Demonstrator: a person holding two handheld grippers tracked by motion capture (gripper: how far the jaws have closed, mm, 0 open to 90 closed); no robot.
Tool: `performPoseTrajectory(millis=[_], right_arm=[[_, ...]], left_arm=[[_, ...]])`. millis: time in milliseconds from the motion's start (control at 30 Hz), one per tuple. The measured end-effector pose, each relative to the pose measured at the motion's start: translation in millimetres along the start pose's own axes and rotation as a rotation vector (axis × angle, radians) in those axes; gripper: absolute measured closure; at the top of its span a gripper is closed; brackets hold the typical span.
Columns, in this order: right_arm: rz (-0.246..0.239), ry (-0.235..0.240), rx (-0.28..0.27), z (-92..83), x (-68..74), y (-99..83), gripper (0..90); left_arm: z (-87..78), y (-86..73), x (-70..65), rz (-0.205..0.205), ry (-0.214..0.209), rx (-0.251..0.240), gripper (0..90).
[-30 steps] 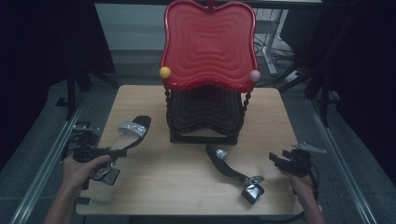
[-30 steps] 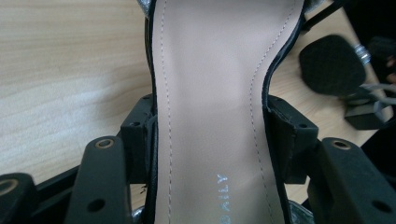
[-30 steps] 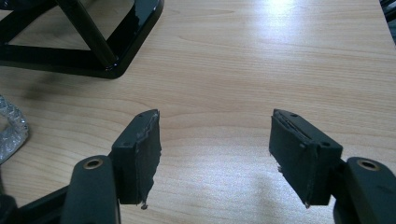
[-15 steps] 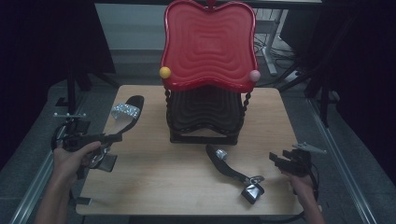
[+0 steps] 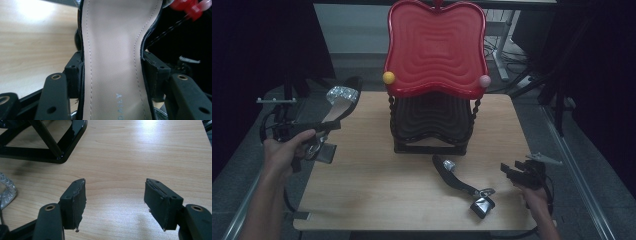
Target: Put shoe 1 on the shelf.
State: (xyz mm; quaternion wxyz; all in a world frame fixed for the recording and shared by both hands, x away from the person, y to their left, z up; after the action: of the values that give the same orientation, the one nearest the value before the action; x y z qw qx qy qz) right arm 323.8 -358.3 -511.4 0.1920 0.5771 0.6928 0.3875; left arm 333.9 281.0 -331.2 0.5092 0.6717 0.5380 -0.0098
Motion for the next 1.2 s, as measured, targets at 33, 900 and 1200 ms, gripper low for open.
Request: performPoseTrajectory(millis=[33,900,1200], right_arm=[[0.005,0.003,-0.005,-0.1,-0.1,0.2,34.9],[0.045,0.037,-0.018,-1.1,-1.1,0.7,35.0],[0.047,0.035,-0.016,-0.8,-1.9,0.2,35.0]], left_arm=[[-0.7,3.7,-2.4,0.005,-0.007,-0.006,42.6],[20.4,120.2,-44.4,0.029,-0.057,-0.079,42.6],[41.1,159.6,-81.7,0.040,-0.050,-0.101,42.6]])
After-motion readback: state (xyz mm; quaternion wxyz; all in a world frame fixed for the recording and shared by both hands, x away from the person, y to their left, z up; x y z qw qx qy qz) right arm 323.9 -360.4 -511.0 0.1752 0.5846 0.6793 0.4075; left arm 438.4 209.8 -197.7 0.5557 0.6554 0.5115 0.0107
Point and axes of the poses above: each handheld gripper's, and its own axes: z roughly forward along the jaws, y roughly out of its top, x roughly to its left, the point moved 2 cm from there along z, roughly forward along the jaws, and after that the axes turned 1 degree about x, right-handed, at the moved point
